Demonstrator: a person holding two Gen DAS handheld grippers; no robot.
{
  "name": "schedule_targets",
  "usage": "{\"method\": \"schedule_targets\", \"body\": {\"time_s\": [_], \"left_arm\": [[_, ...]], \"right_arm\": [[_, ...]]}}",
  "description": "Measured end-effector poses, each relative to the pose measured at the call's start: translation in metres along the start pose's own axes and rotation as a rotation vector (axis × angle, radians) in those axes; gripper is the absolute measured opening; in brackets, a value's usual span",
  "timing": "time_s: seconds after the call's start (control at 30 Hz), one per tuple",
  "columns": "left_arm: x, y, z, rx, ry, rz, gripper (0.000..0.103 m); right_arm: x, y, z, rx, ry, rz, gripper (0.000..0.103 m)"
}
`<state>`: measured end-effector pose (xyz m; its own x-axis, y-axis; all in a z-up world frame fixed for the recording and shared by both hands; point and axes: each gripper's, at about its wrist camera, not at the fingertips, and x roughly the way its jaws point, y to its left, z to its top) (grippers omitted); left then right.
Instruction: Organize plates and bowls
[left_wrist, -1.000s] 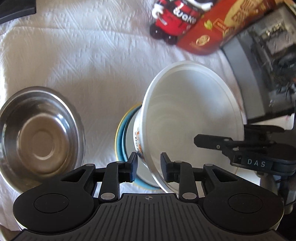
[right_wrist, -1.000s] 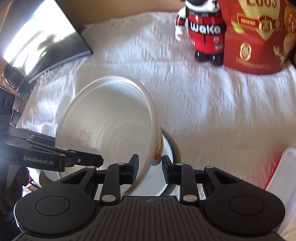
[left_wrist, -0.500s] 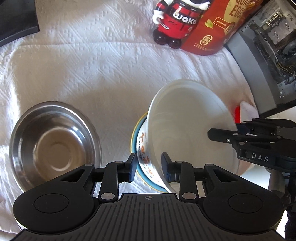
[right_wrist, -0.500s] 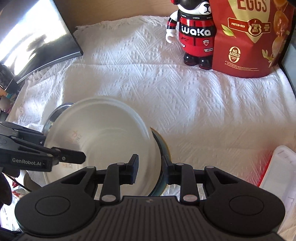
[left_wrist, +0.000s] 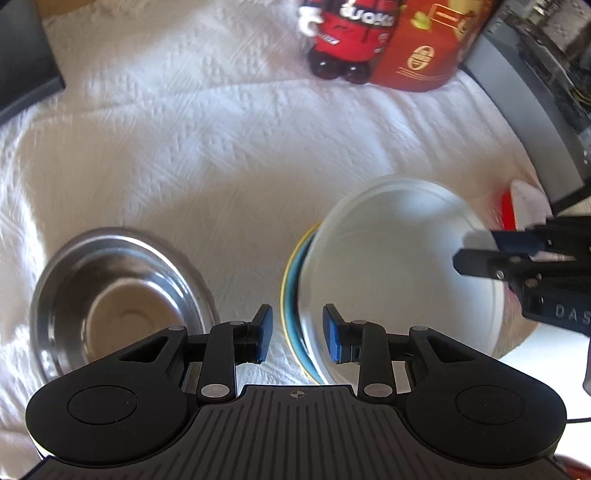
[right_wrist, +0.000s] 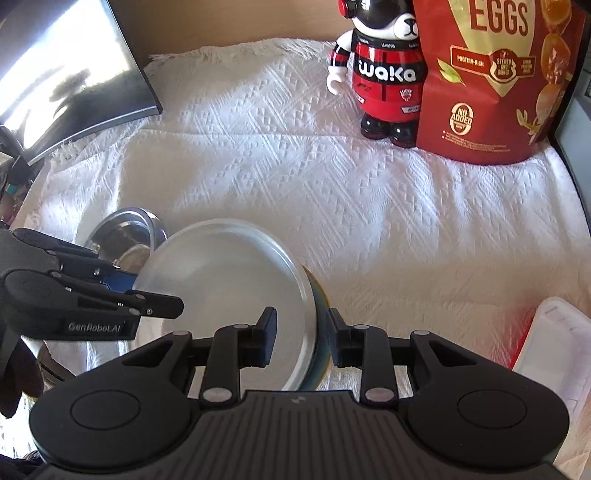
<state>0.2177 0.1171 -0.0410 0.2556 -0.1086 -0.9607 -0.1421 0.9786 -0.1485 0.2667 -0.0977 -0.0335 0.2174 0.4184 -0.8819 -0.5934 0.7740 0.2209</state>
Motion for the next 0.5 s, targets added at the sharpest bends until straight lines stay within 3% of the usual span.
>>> {"method": "schedule_targets", "body": {"time_s": [0.27,0.5], "left_arm": [[-0.001,0.005,0.000,-0.033,-0.009,-0.021,0.033],[0.007,0.015,-0.001,-0.096,0.003,-0.102,0.034]], "right_arm": [[0.019,-0.009,-0.005,0.019,0.034,-0.033,0.030],[0.037,-0.022,-0.010,0.066,0.054,-0.022,0.030]]}}
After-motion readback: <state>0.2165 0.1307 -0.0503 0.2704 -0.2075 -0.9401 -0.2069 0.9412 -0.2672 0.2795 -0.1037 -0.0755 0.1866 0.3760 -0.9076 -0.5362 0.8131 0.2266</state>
